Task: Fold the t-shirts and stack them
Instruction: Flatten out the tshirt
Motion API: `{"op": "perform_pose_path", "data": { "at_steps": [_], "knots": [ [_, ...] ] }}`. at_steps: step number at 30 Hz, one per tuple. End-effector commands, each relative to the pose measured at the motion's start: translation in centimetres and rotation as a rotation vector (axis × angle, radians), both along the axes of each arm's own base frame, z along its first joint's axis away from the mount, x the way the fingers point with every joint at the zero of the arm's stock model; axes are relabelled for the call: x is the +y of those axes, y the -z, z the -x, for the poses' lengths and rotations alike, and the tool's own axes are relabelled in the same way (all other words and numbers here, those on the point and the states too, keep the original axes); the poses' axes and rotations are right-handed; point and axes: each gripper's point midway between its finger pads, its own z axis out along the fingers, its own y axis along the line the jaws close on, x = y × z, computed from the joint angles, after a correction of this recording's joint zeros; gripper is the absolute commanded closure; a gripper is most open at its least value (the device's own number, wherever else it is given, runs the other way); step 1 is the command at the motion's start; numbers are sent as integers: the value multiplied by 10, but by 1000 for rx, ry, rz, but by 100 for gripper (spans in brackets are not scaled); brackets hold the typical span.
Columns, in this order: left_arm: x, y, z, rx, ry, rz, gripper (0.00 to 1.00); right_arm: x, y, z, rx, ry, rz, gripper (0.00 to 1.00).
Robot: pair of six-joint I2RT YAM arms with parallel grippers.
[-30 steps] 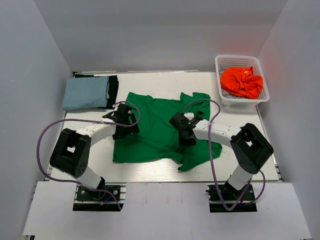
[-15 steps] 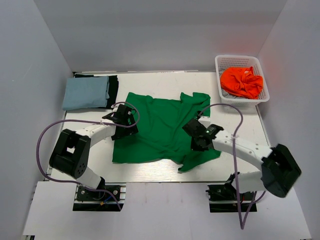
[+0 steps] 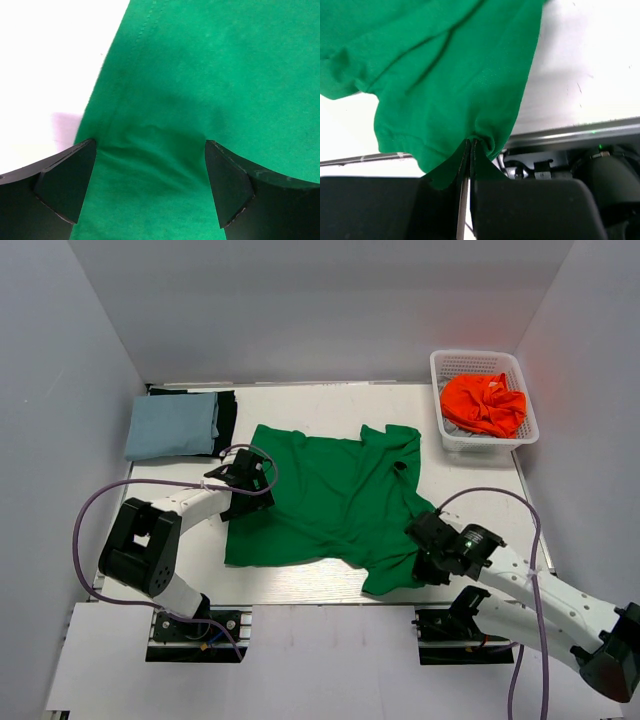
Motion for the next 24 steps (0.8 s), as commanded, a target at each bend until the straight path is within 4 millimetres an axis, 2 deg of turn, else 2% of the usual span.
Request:
{"op": "perform_pose_path", "data": {
  "at_steps": [1,5,6,9,11,12,14,15,16,17,19,21,22,23,24],
  "knots": [
    [11,-3,0,-13,-46,-36,0,-8,-2,13,56,65,18,94],
    [8,-3,-2,-10,-42,-27,0,-19,-19,1,-1,95,85,65],
    [8,-3,-2,-10,-42,-27,0,-23,-24,-3,-26,107,99,47],
    [13,-5,-2,-9,-53,-53,0,-31,-42,-13,-107,163,108,47],
    [13,-5,-2,-9,-53,-53,0,-38,-48,-16,-140,184,115,41],
    [14,-2,-1,0,-52,-58,0,-40,-51,-22,-176,185,122,29],
    [10,-5,-4,-7,-48,-44,0,-23,-53,-39,-228,84,100,10],
    [7,-9,-8,-14,-44,-30,0,-18,-50,-43,-232,26,109,10],
    [7,-9,-8,-14,-44,-30,0,-8,-52,-55,-268,9,95,10],
    [5,-13,-12,-27,-44,-24,0,-2,-46,-68,-271,-60,164,10],
    [3,-20,-17,-33,-36,-26,0,1,-49,-96,-329,-58,265,10],
    [-3,-41,-32,-83,-37,-4,0,15,-49,-125,-357,-110,351,10],
    [-6,-59,-46,-127,-45,2,0,16,-76,-151,-466,-67,403,10],
    [-8,-67,-52,-148,-35,6,0,17,-83,-165,-507,-53,439,10],
    [-11,-74,-60,-170,-17,3,0,15,-70,-177,-486,-41,530,10]
  ]
}}
